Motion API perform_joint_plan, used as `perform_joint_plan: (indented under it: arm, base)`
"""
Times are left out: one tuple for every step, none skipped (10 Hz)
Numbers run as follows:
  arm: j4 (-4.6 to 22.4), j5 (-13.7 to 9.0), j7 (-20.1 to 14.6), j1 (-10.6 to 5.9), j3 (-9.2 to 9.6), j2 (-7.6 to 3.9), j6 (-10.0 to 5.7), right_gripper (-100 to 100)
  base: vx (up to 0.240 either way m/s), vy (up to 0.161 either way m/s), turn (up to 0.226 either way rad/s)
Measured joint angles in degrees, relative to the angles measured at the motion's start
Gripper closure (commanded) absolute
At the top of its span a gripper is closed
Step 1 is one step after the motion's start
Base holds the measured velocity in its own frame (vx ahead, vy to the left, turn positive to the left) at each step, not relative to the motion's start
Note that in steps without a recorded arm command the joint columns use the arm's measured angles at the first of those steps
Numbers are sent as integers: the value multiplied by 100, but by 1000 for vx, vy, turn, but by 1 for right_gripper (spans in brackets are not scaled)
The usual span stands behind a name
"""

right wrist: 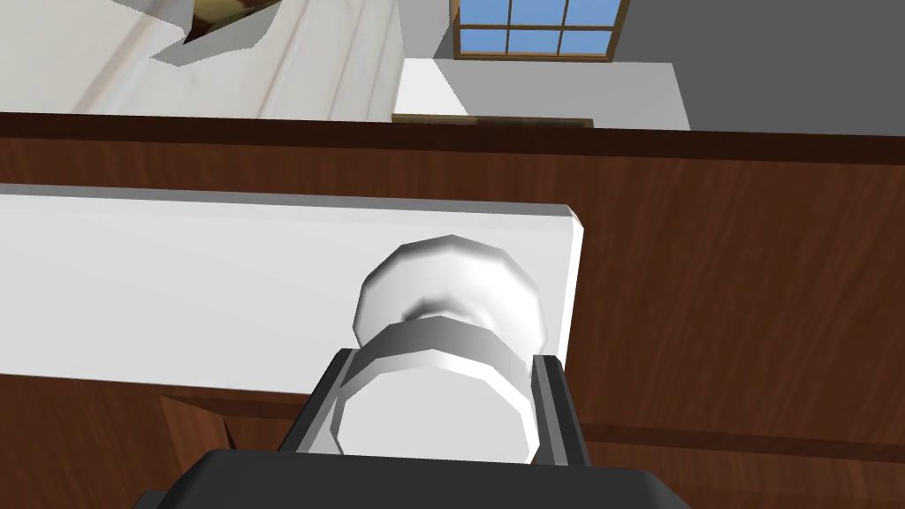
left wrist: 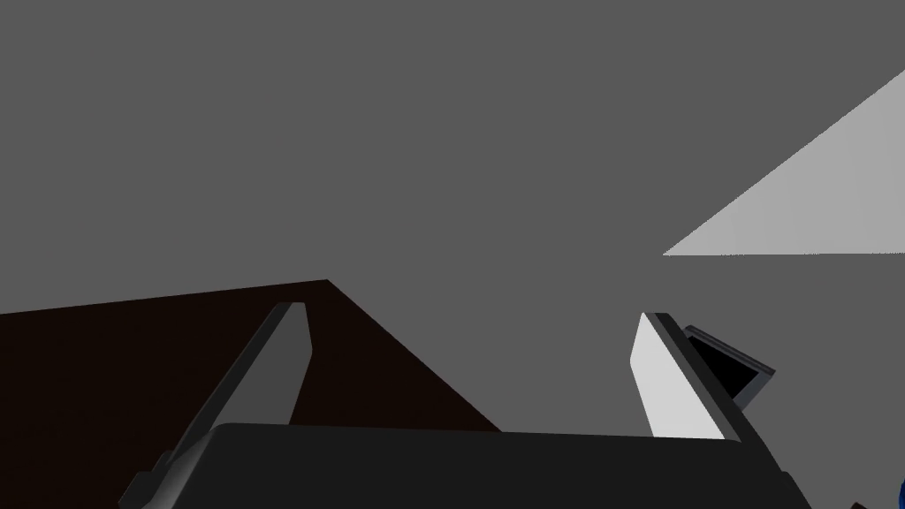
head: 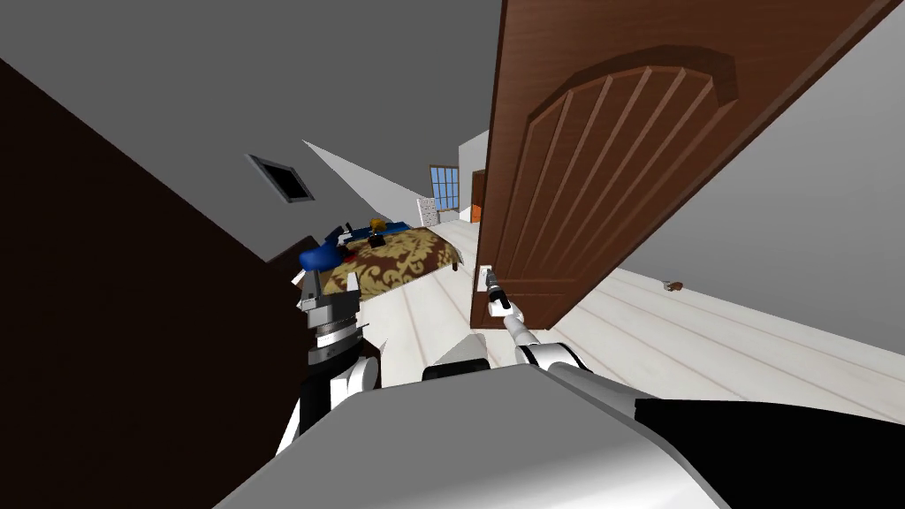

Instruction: Push the door open

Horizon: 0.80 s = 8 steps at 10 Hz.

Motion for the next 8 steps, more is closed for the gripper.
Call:
perform_joint_plan:
  arm:
    - [136,-20,-27,-42,-31,-60,-70,100]
    - [74,-34,4,-1,-104,-42,-53,100]
    - [44,-53,28,9,-166,-61,-11,100]
    - [61,-74,36,-6,-229,-96,-6,100]
    - [90,-93,38,-9,-287,-134,-26,100]
    - [69,-115,68,-4,-371,-139,-13,100]
    - [135,-135,78,-38,-429,-174,-36,100]
    - [40,-146,96,18,-480,-173,-9,100]
  base:
    - [174,90,-70]
    - [187,112,-65]
    - [186,129,-78]
    - [193,125,-77]
    - [182,103,-75]
    - [166,93,-60]
    - [155,87,-49]
    - [172,97,-51]
